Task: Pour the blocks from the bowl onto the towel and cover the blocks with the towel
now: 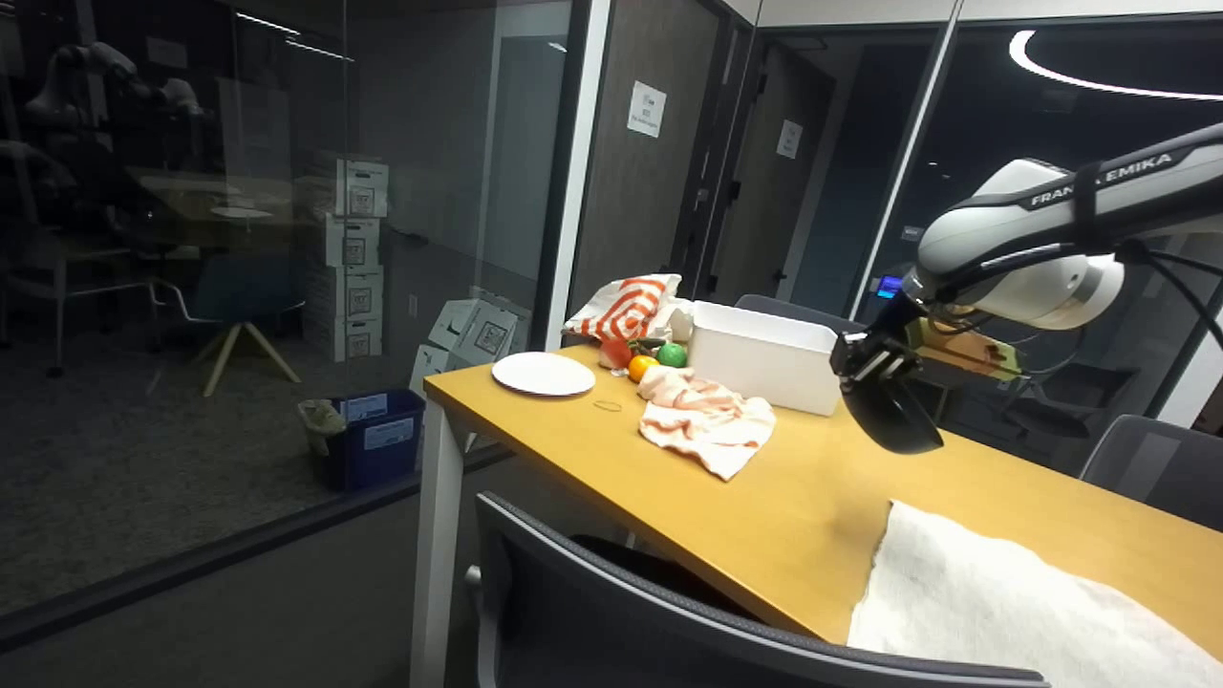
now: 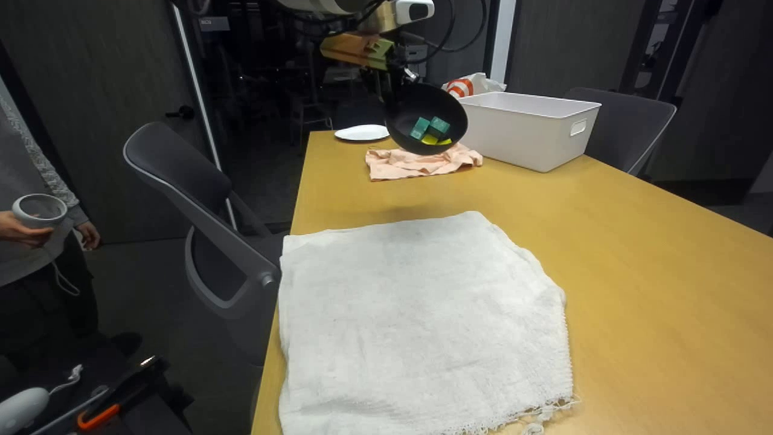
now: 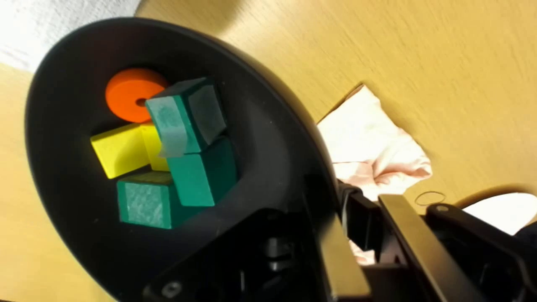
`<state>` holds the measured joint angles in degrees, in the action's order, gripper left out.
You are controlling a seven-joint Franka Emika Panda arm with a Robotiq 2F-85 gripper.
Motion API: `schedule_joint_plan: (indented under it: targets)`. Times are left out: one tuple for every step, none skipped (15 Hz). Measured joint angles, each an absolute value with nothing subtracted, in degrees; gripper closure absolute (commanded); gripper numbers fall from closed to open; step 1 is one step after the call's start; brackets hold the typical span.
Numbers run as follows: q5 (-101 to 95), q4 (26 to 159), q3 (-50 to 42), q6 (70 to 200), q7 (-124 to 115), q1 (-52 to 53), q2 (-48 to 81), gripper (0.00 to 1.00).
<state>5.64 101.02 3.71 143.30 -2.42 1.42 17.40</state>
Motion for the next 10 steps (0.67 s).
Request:
schedule_joint_plan:
  targets:
    - [6.9,103.4,3.5,143.8,-3.1,1.0,15.6,0.95]
    - [9.3,105.6,3.5,144.1,-3.3,0.6,13.8,0.94]
    - [12.4,107.7,3.6,144.2,-3.1,0.2,12.0,0.94]
    - [15.7,109.7,3.9,144.3,-2.4,-0.1,10.3,0.94]
    - [19.0,111.5,4.1,144.5,-1.4,-0.3,8.6,0.94]
    - [22.3,113.0,4.2,144.5,-0.1,-0.3,6.9,0.94]
    - [24.6,114.5,4.3,144.5,1.1,-0.3,5.3,0.94]
    - [25.9,115.9,4.2,144.5,1.8,-0.3,3.6,0.94]
    - [26.7,117.2,4.1,144.5,2.5,-0.3,2.1,0.94]
    - [28.0,118.6,3.7,144.5,3.6,-0.3,0.8,0.94]
